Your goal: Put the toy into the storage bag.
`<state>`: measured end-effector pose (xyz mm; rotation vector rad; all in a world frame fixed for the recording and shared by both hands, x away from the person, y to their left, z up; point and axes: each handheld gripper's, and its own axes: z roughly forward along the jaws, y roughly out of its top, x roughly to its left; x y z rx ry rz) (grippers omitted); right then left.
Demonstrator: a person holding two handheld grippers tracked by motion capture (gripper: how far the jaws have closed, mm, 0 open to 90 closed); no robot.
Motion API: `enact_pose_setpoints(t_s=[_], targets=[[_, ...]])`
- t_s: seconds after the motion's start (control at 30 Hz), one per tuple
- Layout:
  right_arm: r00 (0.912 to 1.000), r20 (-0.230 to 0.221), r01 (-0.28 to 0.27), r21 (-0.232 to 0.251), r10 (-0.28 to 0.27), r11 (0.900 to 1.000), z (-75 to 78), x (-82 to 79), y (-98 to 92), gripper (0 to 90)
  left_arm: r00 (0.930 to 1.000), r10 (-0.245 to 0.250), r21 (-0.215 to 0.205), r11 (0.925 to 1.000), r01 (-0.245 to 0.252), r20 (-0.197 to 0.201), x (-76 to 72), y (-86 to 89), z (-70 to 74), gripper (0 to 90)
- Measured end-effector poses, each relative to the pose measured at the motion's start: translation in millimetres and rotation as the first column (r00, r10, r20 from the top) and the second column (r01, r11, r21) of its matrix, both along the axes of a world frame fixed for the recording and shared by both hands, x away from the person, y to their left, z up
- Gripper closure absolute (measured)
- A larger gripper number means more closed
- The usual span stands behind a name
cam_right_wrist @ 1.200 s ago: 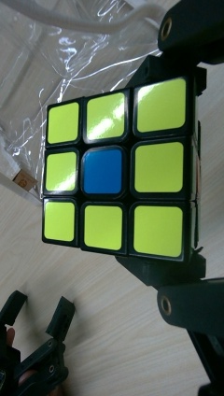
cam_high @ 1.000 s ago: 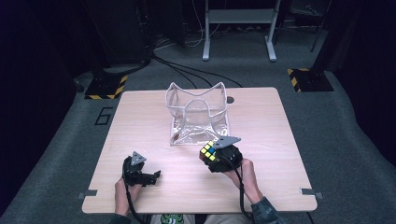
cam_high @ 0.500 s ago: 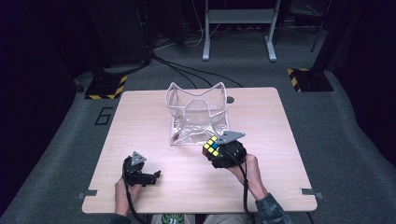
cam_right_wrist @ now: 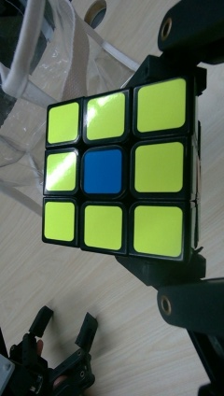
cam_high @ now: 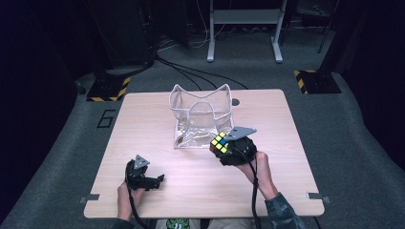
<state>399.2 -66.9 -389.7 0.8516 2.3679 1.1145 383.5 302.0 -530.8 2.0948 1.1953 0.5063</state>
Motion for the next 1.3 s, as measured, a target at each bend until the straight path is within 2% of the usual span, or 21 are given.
enact_pose_setpoints(t_s=[0.27, 0.57, 1.3], targets=[[0.9999, 0.013, 0.005, -0.002, -0.005, 1.0, 8.2, 4.1, -3.0, 33.2, 1.0, 0.0, 0.0, 1.0, 0.0, 0.0, 0.0, 0.0, 0.0, 0.4], [0.9996, 0.028, 0.007, 0.009, -0.008, 1.0, 24.0, 9.9, -5.6, 33.2, 1.0, 0.0, -0.001, 1.0, 0.0, 0.0, 0.0, 0.0, 0.0, 0.4], [0.9982, 0.059, -0.013, -0.014, 0.013, 1.0, 58.4, 22.8, -3.9, 33.2, 1.0, 0.0, 0.0, 1.0, 0.0, 0.0, 0.0, 0.0, 0.0, 0.4]])
